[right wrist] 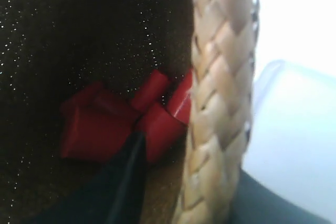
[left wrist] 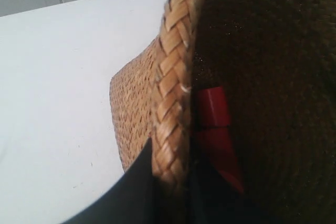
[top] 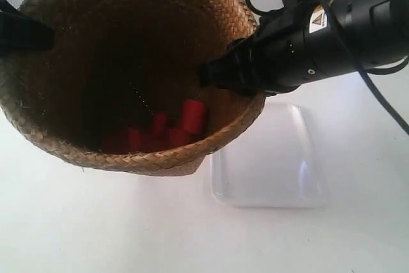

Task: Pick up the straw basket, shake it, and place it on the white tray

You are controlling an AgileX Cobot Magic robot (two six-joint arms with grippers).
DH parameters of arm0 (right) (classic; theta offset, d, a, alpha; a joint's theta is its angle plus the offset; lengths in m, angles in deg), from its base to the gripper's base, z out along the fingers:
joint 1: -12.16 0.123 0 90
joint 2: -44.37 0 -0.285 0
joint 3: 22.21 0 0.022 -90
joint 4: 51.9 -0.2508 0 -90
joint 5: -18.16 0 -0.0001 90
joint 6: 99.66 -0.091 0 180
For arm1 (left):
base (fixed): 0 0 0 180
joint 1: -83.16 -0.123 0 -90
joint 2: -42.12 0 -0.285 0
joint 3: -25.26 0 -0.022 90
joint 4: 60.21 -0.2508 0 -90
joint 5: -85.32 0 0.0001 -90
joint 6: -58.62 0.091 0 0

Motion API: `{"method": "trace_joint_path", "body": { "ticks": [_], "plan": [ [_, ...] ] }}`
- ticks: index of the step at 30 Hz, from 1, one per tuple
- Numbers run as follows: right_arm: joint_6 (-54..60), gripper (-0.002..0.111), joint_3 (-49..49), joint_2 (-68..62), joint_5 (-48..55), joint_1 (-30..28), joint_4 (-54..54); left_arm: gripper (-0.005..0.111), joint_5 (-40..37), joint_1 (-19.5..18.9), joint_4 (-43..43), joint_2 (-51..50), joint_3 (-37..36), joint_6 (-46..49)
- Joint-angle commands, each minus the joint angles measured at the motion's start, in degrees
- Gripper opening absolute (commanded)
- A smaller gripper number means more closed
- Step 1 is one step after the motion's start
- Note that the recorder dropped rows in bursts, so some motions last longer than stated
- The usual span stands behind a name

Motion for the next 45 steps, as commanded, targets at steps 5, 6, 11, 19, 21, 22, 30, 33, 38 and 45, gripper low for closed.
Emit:
{"method": "trace_joint_path", "body": {
  "ticks": [5,6,11,19,21,22,30,33,38,45],
  "plan": [
    [1.7,0.000,-0.5,-2.7,-0.4,0.1,1.2,0.000,1.4,-0.3,0.7,0.3,-2.4,1.5],
    [1.7,0.000,-0.9,-3.4,-0.4,0.1,1.3,0.000,2.2,-0.3,0.5,0.2,-3.2,1.5],
    [1.7,0.000,-1.8,-6.7,-0.3,0.1,1.5,0.000,3.8,-0.3,0.4,-1.4,-4.8,1.5],
    [1.7,0.000,0.8,-6.3,3.3,0.1,1.5,0.000,0.4,-0.3,0.8,-3.5,-2.2,1.5],
    [2.5,0.000,4.1,-1.8,6.4,0.1,1.5,0.000,-3.6,-0.3,1.6,-1.2,1.7,1.5],
    [2.9,0.000,5.5,0.5,6.7,0.1,1.5,0.000,-5.1,-0.3,2.4,0.4,4.2,1.5],
    [2.2,0.000,-7.0,6.2,-8.4,-0.6,0.4,0.000,0.8,-0.6,1.8,2.0,-3.7,3.5],
    [0.9,0.000,-6.2,3.5,-3.8,-0.5,-1.1,0.000,0.8,-1.4,3.8,1.4,-5.6,1.8],
    [2.2,0.000,-5.2,4.7,-6.4,-0.1,-0.5,0.000,3.6,-1.3,7.0,3.1,-2.5,5.9],
    [2.2,0.000,-5.2,1.2,-2.9,-0.1,0.4,0.000,3.2,-1.1,6.2,3.0,-2.6,6.0]
  ]
}}
